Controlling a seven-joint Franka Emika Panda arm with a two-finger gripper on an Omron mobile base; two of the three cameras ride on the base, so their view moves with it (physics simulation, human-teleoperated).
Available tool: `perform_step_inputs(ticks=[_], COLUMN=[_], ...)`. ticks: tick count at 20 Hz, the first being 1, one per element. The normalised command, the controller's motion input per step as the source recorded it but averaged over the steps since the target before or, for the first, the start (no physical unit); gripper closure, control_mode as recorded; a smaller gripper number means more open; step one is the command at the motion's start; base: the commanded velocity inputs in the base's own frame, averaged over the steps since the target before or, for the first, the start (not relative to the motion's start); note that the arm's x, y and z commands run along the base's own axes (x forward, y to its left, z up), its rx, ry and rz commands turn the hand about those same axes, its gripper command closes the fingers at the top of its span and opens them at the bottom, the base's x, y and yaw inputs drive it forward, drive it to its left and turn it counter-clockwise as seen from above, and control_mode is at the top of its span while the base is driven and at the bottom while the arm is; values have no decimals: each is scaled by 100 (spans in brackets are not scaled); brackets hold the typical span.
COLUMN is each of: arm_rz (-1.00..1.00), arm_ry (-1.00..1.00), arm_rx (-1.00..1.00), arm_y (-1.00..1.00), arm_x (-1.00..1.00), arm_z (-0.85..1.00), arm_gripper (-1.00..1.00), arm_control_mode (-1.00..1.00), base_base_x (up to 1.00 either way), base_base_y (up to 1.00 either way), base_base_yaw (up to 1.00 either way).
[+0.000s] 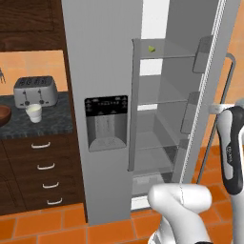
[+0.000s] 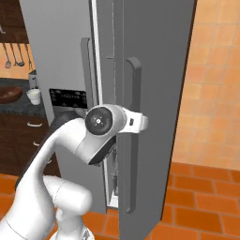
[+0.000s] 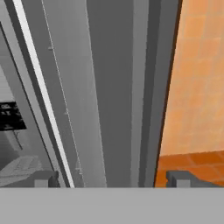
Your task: Grab a lemon wedge from the fridge and one ice cube from the ice bowl, and put them in the glass of lemonade.
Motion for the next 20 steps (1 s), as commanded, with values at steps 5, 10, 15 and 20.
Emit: perform_step_inputs(ticks=[5,10,15,20], arm_rz=[19,12,7,0], arm_ry=[4,20,27,26], arm_rx=[-40,-51,-55,-36], arm_y=[87,99,74,12], arm_x=[-3,3,17,37], arm_z=[29,5,0,-5], arm_gripper=[-100,-100,-100,-100], arm_control_mode=[-100,-100,-100,-100], base_base_x=[0,0,0,0], base_base_y=[0,0,0,0], base_base_yaw=[0,0,0,0])
